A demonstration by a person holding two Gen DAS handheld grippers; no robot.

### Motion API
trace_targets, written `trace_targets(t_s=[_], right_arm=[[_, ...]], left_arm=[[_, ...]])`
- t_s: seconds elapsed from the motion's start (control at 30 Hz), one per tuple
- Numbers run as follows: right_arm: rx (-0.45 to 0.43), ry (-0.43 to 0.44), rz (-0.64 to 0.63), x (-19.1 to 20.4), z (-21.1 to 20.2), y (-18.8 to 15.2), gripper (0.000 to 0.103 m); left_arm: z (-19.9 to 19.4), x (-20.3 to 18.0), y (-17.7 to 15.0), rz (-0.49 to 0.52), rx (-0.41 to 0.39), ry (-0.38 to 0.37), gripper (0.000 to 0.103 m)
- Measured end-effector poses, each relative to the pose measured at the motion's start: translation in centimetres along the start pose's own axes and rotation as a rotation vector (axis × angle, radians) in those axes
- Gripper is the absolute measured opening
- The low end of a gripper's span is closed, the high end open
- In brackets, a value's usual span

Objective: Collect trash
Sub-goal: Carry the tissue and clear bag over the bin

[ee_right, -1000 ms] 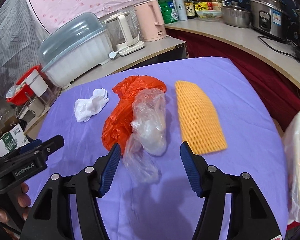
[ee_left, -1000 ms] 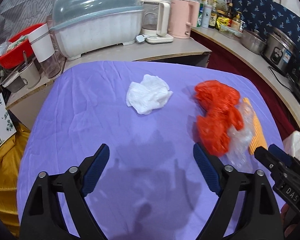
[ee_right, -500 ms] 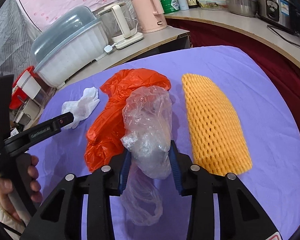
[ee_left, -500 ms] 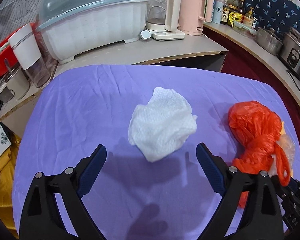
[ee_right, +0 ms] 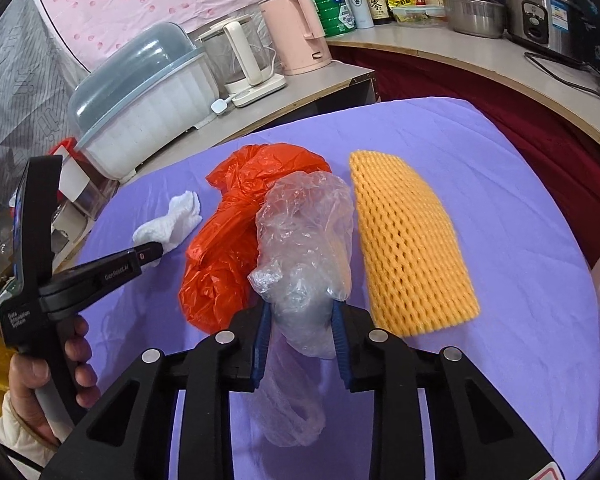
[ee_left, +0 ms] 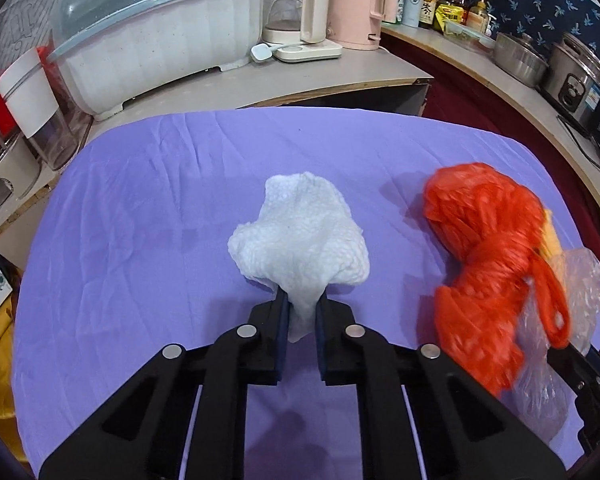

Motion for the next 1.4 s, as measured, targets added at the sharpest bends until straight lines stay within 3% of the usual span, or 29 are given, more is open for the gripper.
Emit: trace_targets(t_s=[0.8,1.4], right_arm=[[-0.095,-0.047,0.079,-5.3,-14.2,-1.7,0.026],[-0.188,-0.162,0.179,-14.7,-22.3,-2.3,0.026]], left_arm=[[-15.0,-10.7,-4.8,0.068,-0.062,-0.145,0.010],[-19.9,-22.2,-7.2,0.199,-0.080,-0.283,0.010]])
Point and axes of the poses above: each gripper's, at about its wrist camera, not at the fingertips, and z roughly the way its jaws point, x to its left, y to its top, the point moved 6 cm from there along z, roughly the way its jaws point, and after that the axes turned 14 degrees about -x, right-handed, at the moved point
